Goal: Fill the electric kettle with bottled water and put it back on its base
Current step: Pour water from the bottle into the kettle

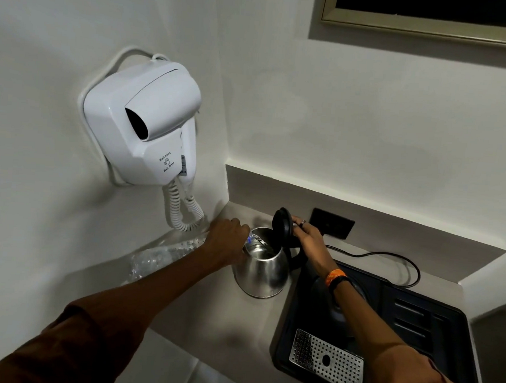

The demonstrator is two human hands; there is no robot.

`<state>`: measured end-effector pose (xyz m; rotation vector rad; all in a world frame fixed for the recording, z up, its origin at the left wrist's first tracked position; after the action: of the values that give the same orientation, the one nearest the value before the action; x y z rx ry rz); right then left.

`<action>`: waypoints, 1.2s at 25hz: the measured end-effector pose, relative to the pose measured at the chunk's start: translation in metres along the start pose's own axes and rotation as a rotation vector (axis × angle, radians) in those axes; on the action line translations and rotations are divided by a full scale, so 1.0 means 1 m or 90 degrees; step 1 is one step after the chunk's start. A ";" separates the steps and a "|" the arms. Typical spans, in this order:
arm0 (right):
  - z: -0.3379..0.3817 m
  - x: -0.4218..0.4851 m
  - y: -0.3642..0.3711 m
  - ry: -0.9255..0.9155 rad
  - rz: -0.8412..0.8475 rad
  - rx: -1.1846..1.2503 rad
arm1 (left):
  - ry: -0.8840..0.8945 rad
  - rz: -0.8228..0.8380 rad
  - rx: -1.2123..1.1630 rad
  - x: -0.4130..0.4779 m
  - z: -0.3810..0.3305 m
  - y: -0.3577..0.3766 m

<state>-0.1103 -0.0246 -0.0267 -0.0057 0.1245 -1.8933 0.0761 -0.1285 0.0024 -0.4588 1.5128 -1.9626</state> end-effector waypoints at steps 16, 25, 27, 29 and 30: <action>-0.008 0.005 -0.002 -0.002 0.010 0.033 | -0.028 0.021 0.027 -0.008 0.008 -0.012; -0.011 0.006 -0.002 0.001 0.007 0.037 | -0.032 0.024 0.050 -0.011 0.006 -0.013; -0.011 0.006 -0.001 0.004 0.007 0.035 | -0.035 0.027 0.047 -0.011 0.006 -0.014; -0.010 0.006 -0.001 0.005 0.005 0.032 | -0.035 0.026 0.043 -0.012 0.006 -0.013; -0.009 0.006 -0.001 0.005 0.003 0.033 | -0.033 0.025 0.043 -0.013 0.006 -0.012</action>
<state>-0.1135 -0.0289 -0.0362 0.0372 0.0795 -1.8909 0.0865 -0.1230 0.0172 -0.4455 1.4087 -1.9501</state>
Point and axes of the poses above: each hand's wrist, its own x-axis towards the middle knuckle, its own y-axis out of the palm, z = x × y, the point moved 2 cm from there along x, towards the middle knuckle, and after that the axes turned 5 degrees about z, right-handed, at the moved point
